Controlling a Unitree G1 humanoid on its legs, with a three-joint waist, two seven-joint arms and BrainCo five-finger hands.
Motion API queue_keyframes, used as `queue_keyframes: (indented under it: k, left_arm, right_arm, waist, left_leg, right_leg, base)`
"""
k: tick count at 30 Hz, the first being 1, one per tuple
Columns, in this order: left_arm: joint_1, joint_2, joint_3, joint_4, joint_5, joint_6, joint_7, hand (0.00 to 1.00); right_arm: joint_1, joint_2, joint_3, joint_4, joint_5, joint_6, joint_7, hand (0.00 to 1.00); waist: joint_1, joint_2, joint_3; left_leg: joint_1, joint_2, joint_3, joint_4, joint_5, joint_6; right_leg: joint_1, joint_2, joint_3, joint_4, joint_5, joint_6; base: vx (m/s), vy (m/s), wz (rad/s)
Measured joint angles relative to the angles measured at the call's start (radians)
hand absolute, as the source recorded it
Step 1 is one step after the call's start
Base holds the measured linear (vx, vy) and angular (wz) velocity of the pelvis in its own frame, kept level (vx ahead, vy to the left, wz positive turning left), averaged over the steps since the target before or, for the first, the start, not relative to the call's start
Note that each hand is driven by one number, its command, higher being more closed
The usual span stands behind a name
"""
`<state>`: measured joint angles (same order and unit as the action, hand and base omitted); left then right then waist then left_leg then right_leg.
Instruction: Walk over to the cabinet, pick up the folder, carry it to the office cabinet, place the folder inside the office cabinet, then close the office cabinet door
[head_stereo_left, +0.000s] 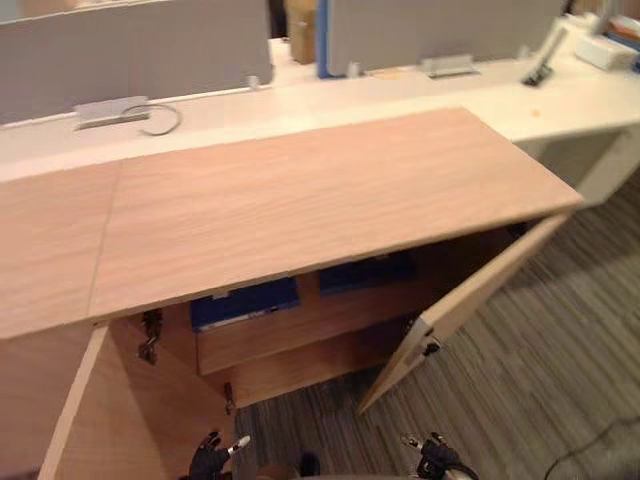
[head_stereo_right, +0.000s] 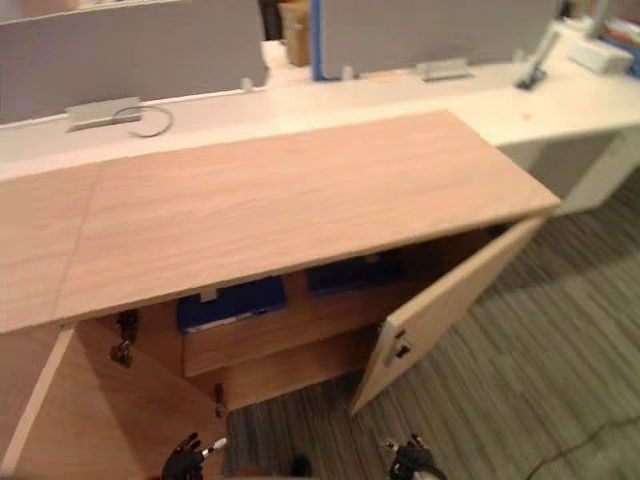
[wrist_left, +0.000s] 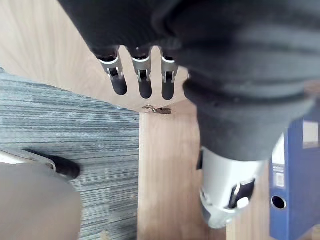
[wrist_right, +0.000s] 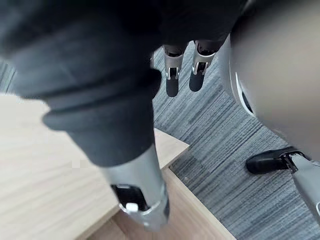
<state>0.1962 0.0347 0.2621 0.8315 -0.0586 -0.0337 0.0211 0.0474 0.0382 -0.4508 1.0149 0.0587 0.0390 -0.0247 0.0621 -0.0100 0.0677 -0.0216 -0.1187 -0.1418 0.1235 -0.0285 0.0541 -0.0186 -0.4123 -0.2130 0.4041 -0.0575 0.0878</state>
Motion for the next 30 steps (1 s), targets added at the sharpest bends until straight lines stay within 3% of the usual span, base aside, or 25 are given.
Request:
queue_keyframes:
  k: [4,5,7,11,14,15,16,17,19,20,21,22,23,24,25,26,27,30]
  left_arm:
    - [0.029,0.010,0.091,0.050,0.015,-0.004,0.035,0.00]
    - [0.032,0.010,0.107,0.061,0.016,-0.005,0.039,0.00]
    - [0.037,0.001,0.166,0.117,0.009,-0.004,0.050,0.00]
    - [0.030,-0.002,0.213,0.165,-0.033,-0.005,0.060,0.00]
    - [0.017,0.001,0.211,0.163,-0.070,-0.005,0.062,0.00]
    - [0.015,0.002,0.209,0.162,-0.073,-0.005,0.063,0.00]
    - [0.004,-0.001,0.206,0.162,-0.081,-0.005,0.065,0.00]
    - [0.000,-0.013,0.201,0.158,-0.100,-0.006,0.070,0.00]
    - [0.004,-0.023,0.187,0.158,-0.099,-0.010,0.086,0.00]
    - [0.012,-0.014,0.172,0.159,-0.088,-0.015,0.099,0.00]
    - [0.012,-0.003,0.162,0.159,-0.087,-0.017,0.100,0.00]
    - [-0.002,0.016,0.151,0.161,-0.087,-0.019,0.105,0.00]
    - [-0.010,0.022,0.146,0.172,-0.086,-0.019,0.108,0.00]
    - [-0.015,0.021,0.132,0.208,-0.086,-0.012,0.108,0.00]
    - [-0.021,0.033,0.129,0.219,-0.086,-0.012,0.109,0.00]
    - [-0.027,0.051,0.110,0.222,-0.080,-0.011,0.108,0.00]
    - [-0.027,0.056,0.096,0.225,-0.071,-0.011,0.107,0.00]
    - [-0.060,0.055,0.073,0.228,-0.069,-0.012,0.105,0.00]
  right_arm:
    - [-0.002,0.041,0.004,0.024,0.000,0.003,0.007,0.00]
    - [-0.003,0.041,0.003,0.032,0.000,0.003,0.010,0.00]
    - [-0.008,0.037,-0.006,0.059,0.000,-0.002,0.014,0.00]
    - [-0.011,0.015,-0.030,0.090,0.003,-0.007,0.012,0.00]
    - [0.000,-0.007,-0.030,0.122,0.002,-0.014,0.010,0.00]
    - [0.003,-0.008,-0.030,0.125,0.002,-0.014,0.010,0.00]
    - [0.006,-0.012,-0.035,0.125,0.002,-0.014,0.006,0.00]
    - [0.000,-0.019,-0.040,0.120,0.002,-0.014,0.001,0.00]
    - [-0.001,-0.027,-0.041,0.108,0.009,-0.016,-0.006,0.00]
    - [-0.004,-0.026,-0.049,0.108,0.036,-0.019,-0.013,0.00]
    - [-0.007,-0.016,-0.055,0.109,0.043,-0.020,-0.016,0.00]
    - [-0.003,0.009,-0.064,0.113,0.062,-0.023,-0.018,0.00]
    - [-0.007,0.014,-0.071,0.114,0.083,-0.033,-0.019,0.00]
    - [0.004,-0.002,-0.072,0.104,0.119,-0.044,-0.021,0.00]
    - [0.008,0.005,-0.075,0.104,0.123,-0.044,-0.022,0.00]
    - [0.027,0.018,-0.077,0.104,0.127,-0.041,-0.022,0.00]
    - [0.043,0.020,-0.078,0.102,0.127,-0.044,-0.022,0.00]
    - [0.044,0.012,-0.077,0.102,0.115,-0.040,-0.018,0.00]
  waist:
    - [0.003,-0.054,-0.036]
    - [0.005,-0.057,-0.039]
    - [0.004,-0.052,-0.063]
    - [-0.017,-0.043,-0.057]
    - [-0.027,-0.039,-0.037]
    - [-0.030,-0.040,-0.034]
    - [-0.035,-0.042,-0.019]
    - [-0.035,-0.029,0.007]
    - [-0.040,-0.006,0.018]
    - [-0.047,0.001,0.019]
    - [-0.045,-0.017,0.017]
    - [-0.050,-0.053,0.011]
    - [-0.049,-0.059,0.021]
    - [-0.059,-0.021,0.019]
    - [-0.060,-0.036,0.023]
    - [-0.068,-0.056,0.018]
    - [-0.084,-0.054,0.011]
    - [-0.094,-0.046,0.010]
  left_leg:
    - [-0.004,0.013,-0.032,0.010,-0.031,-0.049]
    - [-0.007,0.020,-0.032,0.017,-0.038,-0.059]
    - [-0.036,0.088,-0.037,0.040,-0.057,-0.097]
    - [-0.031,0.196,-0.097,0.035,-0.054,-0.139]
    - [-0.051,0.225,-0.110,0.050,-0.036,-0.157]
    - [-0.069,0.232,-0.074,0.064,-0.035,-0.155]
    - [-0.106,0.248,0.050,0.133,-0.046,-0.142]
    - [-0.156,0.277,0.210,0.290,-0.099,-0.125]
    - [-0.187,0.310,0.361,0.410,-0.150,-0.097]
    - [-0.185,0.295,0.402,0.358,-0.155,-0.080]
    - [-0.182,0.267,0.400,0.307,-0.130,-0.053]
    - [-0.167,0.224,0.411,0.251,-0.101,-0.042]
    - [-0.171,0.238,0.494,0.334,-0.135,-0.045]
    - [-0.138,0.232,0.518,0.280,-0.183,-0.009]
    - [-0.122,0.201,0.506,0.237,-0.155,-0.013]
    - [-0.060,0.134,0.479,0.066,-0.067,0.000]
    - [-0.020,0.087,0.442,-0.065,0.011,0.011]
    - [0.000,0.049,0.371,-0.185,0.090,0.010]
  right_leg:
    - [0.002,0.040,-0.004,-0.118,0.024,0.041]
    - [0.005,0.051,-0.010,-0.134,0.026,0.043]
    - [0.031,0.130,-0.025,-0.227,0.003,0.076]
    - [0.098,0.255,-0.071,-0.296,-0.021,0.037]
    - [0.129,0.290,-0.146,-0.292,-0.044,0.003]
    - [0.129,0.289,-0.165,-0.292,-0.047,-0.001]
    - [0.125,0.283,-0.197,-0.289,-0.051,-0.008]
    - [0.124,0.277,-0.219,-0.272,-0.057,-0.014]
    - [0.124,0.273,-0.240,-0.241,-0.078,0.000]
    - [0.116,0.264,-0.253,-0.212,-0.107,0.006]
    - [0.106,0.251,-0.252,-0.217,-0.108,0.004]
    - [0.090,0.222,-0.252,-0.235,-0.101,-0.006]
    - [0.088,0.202,-0.273,-0.232,-0.086,-0.006]
    - [0.096,0.212,-0.304,-0.220,-0.086,0.001]
    - [0.098,0.197,-0.305,-0.228,-0.085,0.001]
    - [0.111,0.191,-0.303,-0.269,-0.070,-0.019]
    - [0.113,0.192,-0.304,-0.292,-0.060,-0.023]
    - [0.119,0.185,-0.351,-0.295,-0.043,0.002]
  base:
    - [0.06,-0.251,0.30]
    - [0.08,-0.349,-0.12]
    - [0.09,-0.331,-0.14]
    - [0.06,-0.402,0.18]
    - [-0.05,-0.261,0.63]
    - [-0.10,-0.151,0.75]
    - [-0.12,-0.018,0.63]
    - [-0.13,0.055,0.60]
    - [-0.10,0.115,0.55]
    - [-0.07,0.111,0.71]
    - [-0.06,0.104,0.86]
    - [-0.04,0.114,0.64]
    - [0.00,0.190,0.81]
    - [0.01,0.192,0.71]
    - [0.04,0.157,0.82]
    - [0.04,0.053,0.95]
    - [0.05,0.031,1.04]
    - [0.02,0.029,0.78]
